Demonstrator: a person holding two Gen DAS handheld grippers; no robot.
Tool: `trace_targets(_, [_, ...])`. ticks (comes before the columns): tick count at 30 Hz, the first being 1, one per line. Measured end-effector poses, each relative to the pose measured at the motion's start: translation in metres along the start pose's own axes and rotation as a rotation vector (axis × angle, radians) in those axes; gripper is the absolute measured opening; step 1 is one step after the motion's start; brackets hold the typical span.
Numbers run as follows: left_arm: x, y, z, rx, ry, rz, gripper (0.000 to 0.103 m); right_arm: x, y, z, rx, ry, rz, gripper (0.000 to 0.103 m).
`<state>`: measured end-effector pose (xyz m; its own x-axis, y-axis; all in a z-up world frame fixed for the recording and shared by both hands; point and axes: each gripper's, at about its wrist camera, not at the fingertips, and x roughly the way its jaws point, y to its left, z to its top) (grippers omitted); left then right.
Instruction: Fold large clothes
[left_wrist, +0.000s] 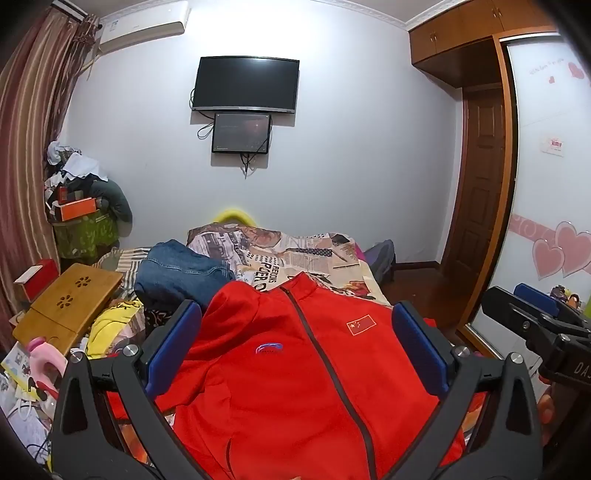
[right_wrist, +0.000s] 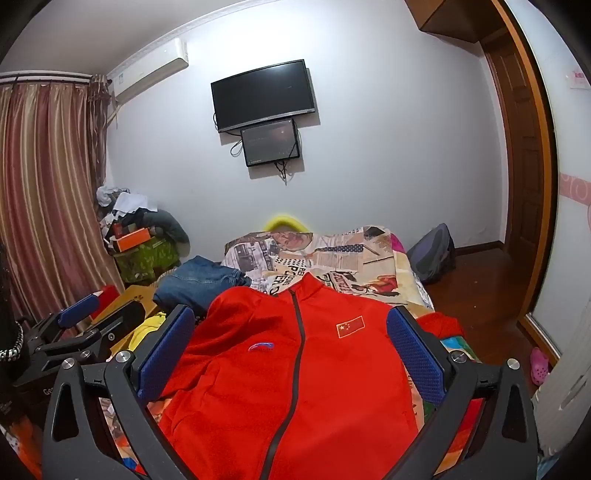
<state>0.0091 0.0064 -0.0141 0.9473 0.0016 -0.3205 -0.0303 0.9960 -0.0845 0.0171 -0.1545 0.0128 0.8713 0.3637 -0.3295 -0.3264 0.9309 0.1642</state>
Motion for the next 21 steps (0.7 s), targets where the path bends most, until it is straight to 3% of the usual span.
trace_targets(21, [0.0015, 0.0005, -0.0027, -0.002, 0.008, -0.005, 0.103, 0.0068, -0.0017, -0.0008, 0.003, 0.019, 0.003, 0.103])
